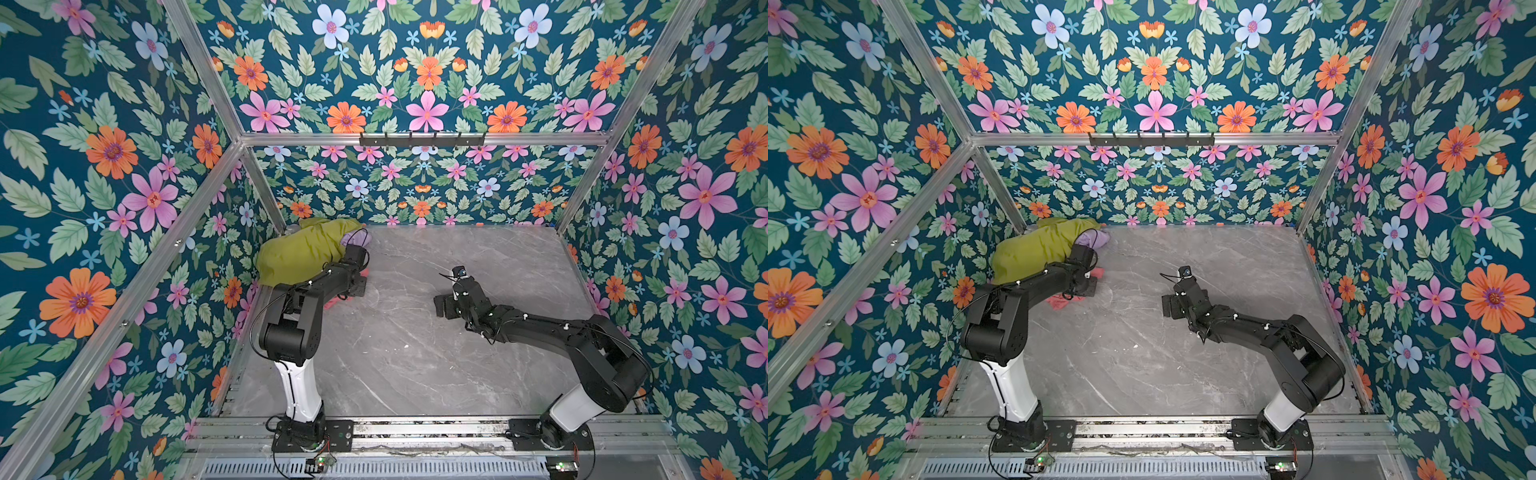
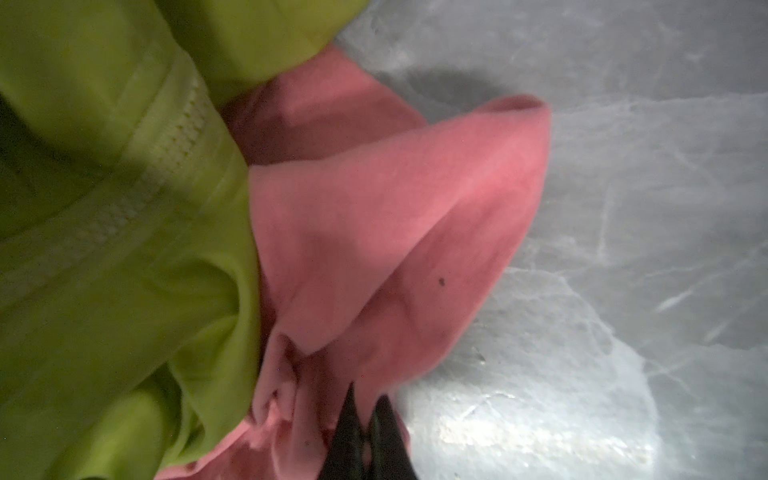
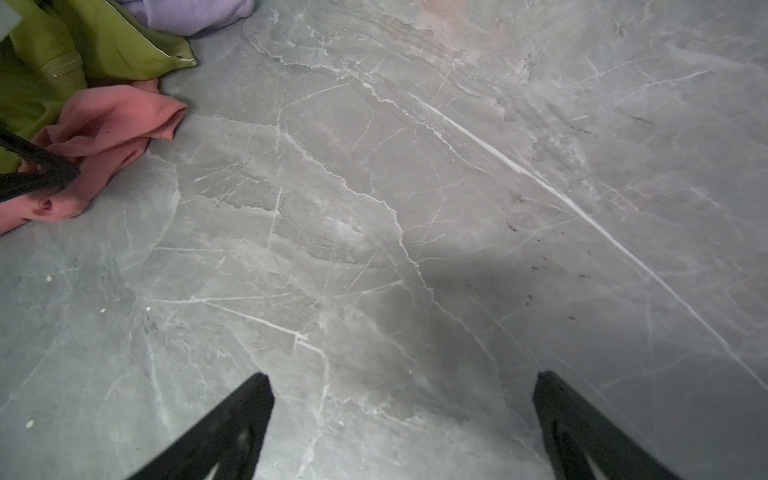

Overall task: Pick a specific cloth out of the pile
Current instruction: 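Pinch the pink cloth with the left gripper and lift it slightly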

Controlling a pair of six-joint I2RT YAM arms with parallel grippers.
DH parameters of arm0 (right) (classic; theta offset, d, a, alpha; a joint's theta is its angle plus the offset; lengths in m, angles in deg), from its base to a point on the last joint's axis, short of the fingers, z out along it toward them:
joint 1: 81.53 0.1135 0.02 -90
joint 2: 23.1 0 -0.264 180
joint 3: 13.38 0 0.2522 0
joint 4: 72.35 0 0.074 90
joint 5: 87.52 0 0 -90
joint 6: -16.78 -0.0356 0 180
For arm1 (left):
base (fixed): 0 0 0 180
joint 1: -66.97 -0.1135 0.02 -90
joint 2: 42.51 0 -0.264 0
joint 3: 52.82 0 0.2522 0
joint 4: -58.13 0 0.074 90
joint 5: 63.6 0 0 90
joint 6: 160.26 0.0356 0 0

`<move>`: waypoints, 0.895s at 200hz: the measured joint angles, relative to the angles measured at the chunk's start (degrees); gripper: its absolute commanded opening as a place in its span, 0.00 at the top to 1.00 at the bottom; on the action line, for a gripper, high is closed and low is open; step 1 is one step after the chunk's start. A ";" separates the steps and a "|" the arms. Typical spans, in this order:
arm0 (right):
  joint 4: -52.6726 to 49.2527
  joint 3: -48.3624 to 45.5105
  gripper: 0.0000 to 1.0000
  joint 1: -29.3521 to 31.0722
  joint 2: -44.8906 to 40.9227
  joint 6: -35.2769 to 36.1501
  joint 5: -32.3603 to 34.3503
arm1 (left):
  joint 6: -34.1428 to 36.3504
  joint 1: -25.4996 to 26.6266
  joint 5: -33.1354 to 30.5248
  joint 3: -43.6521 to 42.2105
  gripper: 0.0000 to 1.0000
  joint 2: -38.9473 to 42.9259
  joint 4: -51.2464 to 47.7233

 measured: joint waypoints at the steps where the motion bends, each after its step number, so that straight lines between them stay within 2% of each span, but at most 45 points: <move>1: 0.00 0.02 0.01 0.00 0.00 0.00 0.00 | 0.00 0.00 0.00 0.00 0.98 0.00 -0.02; 14: 0.02 0.13 0.01 0.02 0.11 0.00 -0.09 | 0.20 0.00 0.15 0.22 1.00 0.00 -0.39; 96: 2.47 2.51 0.01 2.23 2.71 1.25 -0.94 | 0.48 -0.11 1.29 1.40 1.00 2.23 -1.64; 149: 8.07 6.93 0.00 8.74 9.53 10.29 -1.86 | 0.61 -0.81 3.15 2.40 1.00 5.49 -3.39; 179: 9.44 10.16 0.01 10.47 12.33 13.29 -3.39 | 0.59 -1.46 4.59 2.95 1.00 7.32 -4.20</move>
